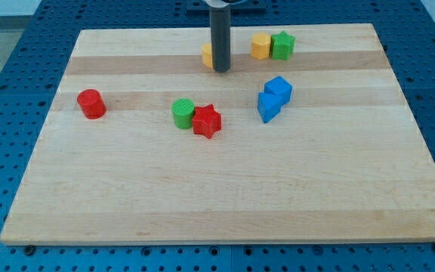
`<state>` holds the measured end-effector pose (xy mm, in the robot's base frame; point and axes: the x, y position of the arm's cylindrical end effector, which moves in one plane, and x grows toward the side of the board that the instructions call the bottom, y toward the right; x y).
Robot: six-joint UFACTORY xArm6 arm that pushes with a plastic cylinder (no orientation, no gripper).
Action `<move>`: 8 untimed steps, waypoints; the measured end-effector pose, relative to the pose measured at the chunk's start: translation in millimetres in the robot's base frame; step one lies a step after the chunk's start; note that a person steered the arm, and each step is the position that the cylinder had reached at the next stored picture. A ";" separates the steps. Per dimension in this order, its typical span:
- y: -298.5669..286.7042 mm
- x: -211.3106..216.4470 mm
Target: Move the yellow heart to the top center
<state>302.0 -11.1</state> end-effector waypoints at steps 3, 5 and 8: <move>-57.1 11.0; -51.1 -17.6; -11.9 -25.7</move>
<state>276.2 -23.0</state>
